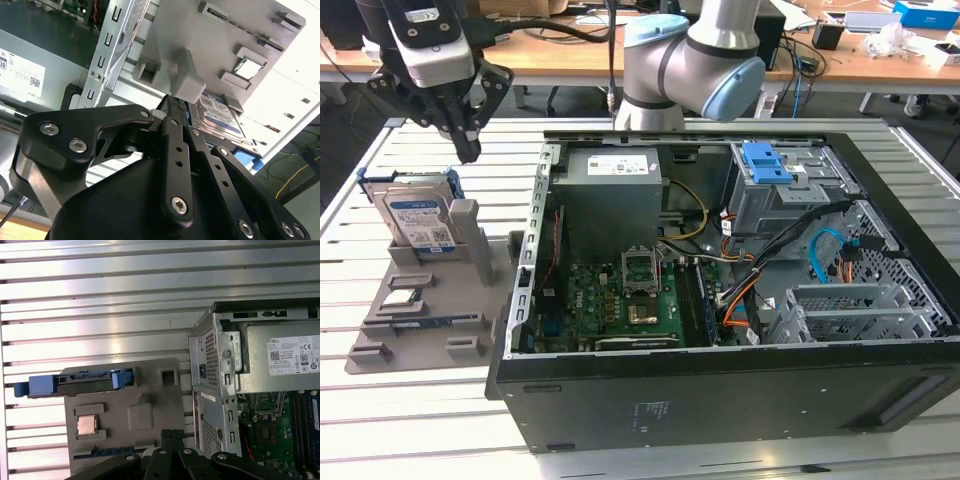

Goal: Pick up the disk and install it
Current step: 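Reach for the disk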

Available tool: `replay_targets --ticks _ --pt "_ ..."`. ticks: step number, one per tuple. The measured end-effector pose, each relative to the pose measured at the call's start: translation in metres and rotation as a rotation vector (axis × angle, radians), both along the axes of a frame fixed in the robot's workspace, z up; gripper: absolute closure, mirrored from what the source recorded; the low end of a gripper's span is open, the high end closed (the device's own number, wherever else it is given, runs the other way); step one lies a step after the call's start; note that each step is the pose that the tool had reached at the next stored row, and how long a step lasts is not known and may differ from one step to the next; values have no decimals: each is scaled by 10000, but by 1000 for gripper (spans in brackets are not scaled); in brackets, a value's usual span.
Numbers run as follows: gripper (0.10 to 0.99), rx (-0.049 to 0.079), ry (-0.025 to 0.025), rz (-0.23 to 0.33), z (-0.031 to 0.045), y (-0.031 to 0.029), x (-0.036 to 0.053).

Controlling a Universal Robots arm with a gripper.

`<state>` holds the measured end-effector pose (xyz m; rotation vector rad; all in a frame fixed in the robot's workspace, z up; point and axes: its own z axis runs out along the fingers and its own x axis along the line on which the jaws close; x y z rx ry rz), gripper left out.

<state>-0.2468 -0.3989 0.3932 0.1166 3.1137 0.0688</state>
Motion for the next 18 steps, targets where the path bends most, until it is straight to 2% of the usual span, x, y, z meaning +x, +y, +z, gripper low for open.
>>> replay_targets --ticks 6,18 --pt "980 1 0 0 -1 0 -101" --pt "980 0 0 -1 -1 0 -368"
